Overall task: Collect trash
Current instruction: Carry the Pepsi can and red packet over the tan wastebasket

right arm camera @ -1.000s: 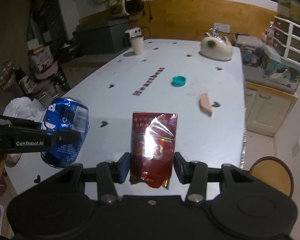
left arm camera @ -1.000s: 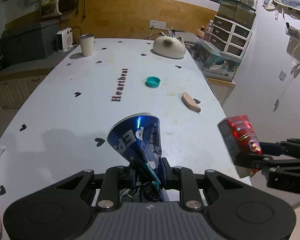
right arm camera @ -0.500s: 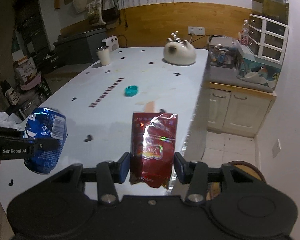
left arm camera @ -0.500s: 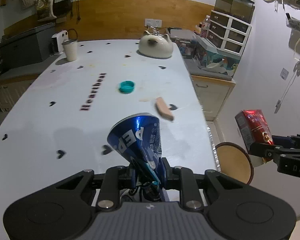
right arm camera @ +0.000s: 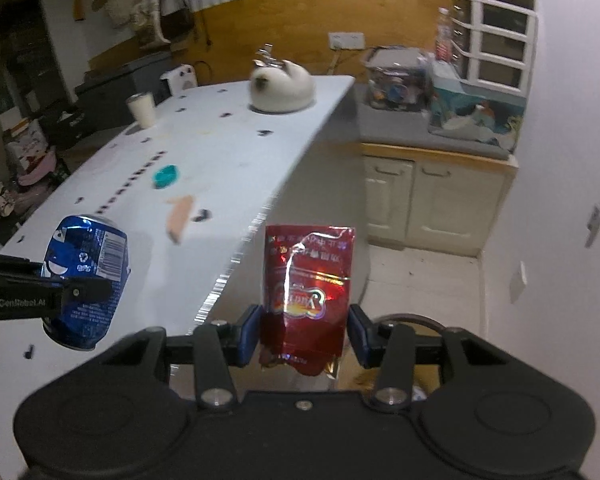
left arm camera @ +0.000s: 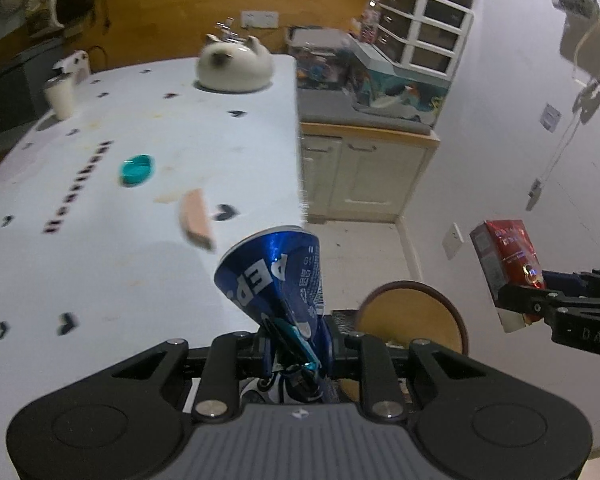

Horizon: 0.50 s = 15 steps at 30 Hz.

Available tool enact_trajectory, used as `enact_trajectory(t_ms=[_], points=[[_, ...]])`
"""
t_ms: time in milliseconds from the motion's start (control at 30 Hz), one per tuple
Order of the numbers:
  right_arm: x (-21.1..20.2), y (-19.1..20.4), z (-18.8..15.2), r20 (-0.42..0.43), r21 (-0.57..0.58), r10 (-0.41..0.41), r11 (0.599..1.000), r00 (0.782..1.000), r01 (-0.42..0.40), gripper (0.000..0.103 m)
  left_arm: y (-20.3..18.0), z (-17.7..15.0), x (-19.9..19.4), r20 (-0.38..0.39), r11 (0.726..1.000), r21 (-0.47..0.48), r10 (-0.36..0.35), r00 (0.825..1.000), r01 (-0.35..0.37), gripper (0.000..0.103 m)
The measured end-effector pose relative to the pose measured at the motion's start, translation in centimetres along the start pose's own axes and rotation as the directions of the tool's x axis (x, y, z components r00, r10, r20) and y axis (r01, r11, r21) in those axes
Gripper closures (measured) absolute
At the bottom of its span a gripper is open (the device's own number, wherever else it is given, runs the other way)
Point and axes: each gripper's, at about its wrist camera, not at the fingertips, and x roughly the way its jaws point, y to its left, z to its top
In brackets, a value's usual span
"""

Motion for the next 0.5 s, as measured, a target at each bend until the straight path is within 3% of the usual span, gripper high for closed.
enact_trajectory(t_ms=[267,500], points=[[1.4,-7.4,-1.4,-0.043,0.08,-0.087,0.993,0.995,0.091,0.056,-5.9,1.4,6.0,-0.085,0.993,0.08,-0.079,0.993,0.085,0.079],[3.6,-12.9,-3.8,-0.115,0.176,-0.152,0.969,0.982,0.171,0.056,-10.4,2.0,13.0,-0.199,0.971,0.17,-0.136,0.971,0.17,0.079]])
